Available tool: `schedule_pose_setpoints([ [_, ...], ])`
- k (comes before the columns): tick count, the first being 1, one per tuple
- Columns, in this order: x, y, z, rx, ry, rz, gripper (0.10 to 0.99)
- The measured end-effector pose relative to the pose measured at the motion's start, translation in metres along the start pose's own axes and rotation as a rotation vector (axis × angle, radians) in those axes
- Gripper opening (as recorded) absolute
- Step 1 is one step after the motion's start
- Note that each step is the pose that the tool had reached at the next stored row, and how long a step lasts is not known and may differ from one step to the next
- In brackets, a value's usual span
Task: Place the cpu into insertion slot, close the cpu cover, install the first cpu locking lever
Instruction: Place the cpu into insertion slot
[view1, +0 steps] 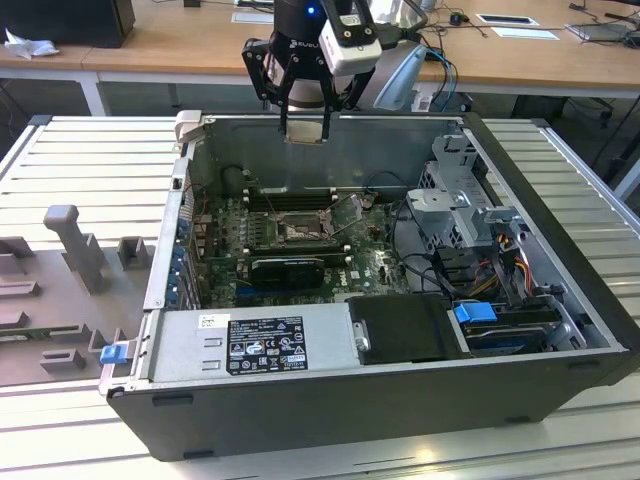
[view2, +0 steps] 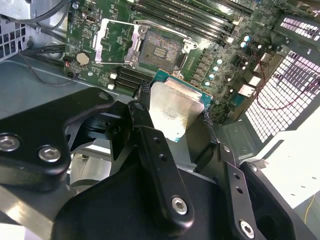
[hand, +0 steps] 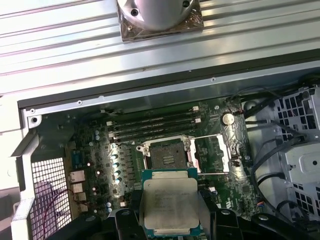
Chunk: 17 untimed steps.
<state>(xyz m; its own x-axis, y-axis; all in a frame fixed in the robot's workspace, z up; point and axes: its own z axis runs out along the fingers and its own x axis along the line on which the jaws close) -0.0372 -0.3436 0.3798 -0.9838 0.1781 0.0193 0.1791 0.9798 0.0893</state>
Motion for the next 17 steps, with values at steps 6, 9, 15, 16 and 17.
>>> schedule_pose_setpoints([
  [6, 0.0, 0.0, 0.0, 0.0, -0.001, 0.011, 0.525],
  [9, 0.0, 0.0, 0.0, 0.0, -0.0015, 0.016, 0.525],
  [15, 0.0, 0.0, 0.0, -0.001, -0.0023, 0.026, 0.525],
  [16, 0.0, 0.0, 0.0, -0.001, -0.0024, 0.027, 0.525],
  [17, 0.0, 0.0, 0.0, -0.001, -0.0025, 0.028, 0.525],
])
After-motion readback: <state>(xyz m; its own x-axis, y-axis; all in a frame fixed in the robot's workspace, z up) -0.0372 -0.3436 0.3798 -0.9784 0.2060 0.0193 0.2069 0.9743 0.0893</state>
